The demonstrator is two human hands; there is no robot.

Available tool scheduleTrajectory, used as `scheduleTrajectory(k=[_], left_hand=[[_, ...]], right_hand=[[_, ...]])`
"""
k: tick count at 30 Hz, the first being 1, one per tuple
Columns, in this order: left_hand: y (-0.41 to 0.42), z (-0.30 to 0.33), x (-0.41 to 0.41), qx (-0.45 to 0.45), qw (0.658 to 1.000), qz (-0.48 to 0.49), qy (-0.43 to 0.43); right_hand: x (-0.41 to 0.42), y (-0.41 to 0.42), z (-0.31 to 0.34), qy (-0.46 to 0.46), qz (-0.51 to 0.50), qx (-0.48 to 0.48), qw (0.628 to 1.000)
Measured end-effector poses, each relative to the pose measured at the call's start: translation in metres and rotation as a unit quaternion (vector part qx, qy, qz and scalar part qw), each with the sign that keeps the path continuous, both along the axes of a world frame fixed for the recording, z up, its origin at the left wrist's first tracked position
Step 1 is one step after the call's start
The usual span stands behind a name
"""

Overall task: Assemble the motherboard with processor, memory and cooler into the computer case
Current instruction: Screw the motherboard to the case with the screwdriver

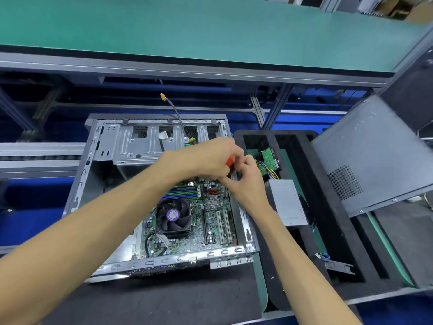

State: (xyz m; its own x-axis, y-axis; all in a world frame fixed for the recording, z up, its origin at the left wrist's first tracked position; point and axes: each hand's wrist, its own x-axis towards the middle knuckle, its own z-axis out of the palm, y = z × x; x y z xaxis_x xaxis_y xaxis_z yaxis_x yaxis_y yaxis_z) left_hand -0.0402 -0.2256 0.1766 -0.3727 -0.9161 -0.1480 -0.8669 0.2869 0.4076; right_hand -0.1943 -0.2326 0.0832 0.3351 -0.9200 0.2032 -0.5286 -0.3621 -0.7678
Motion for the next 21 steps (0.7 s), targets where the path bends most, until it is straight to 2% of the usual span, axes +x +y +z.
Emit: scheduleTrajectory(k=[3,5,6,10,11,14,15,16,20,21], left_hand=[[0.004,-0.005,-0.006,-0.089,0.990,0.088,-0.065],[0.003,-0.010,-0.007,-0.127,0.980,0.133,-0.080],[0.003,-0.010,-0.007,-0.127,0.984,0.113,-0.059],[0.000,0.001,-0.002,-0.010,1.000,-0.008,0.005],[0.002,0.001,-0.003,-0.020,1.000,0.005,-0.006],[0.005,-0.006,-0.007,-0.122,0.982,0.117,-0.086],[0.003,-0.010,-0.007,-0.127,0.979,0.129,-0.094],[0.003,-0.011,-0.007,-0.126,0.983,0.112,-0.077],[0.001,0.002,-0.004,0.010,1.000,-0.022,-0.004],[0.004,0.002,-0.005,0.006,1.000,-0.013,-0.011]], right_hand=[[0.000,0.001,0.001,-0.008,0.005,0.010,1.000],[0.000,0.001,0.001,-0.008,0.005,0.007,1.000],[0.000,0.001,0.001,-0.005,0.006,0.006,1.000],[0.000,0.002,0.001,-0.007,-0.004,0.005,1.000],[0.000,0.002,0.002,-0.013,-0.002,0.008,1.000],[-0.001,0.002,0.002,-0.017,0.004,0.009,1.000],[-0.001,0.002,0.001,-0.013,0.005,0.007,1.000],[-0.001,0.001,0.001,-0.009,0.005,0.006,1.000],[0.000,0.000,-0.001,0.010,-0.007,-0.001,1.000],[0.000,0.000,-0.001,0.013,-0.007,0.002,1.000]])
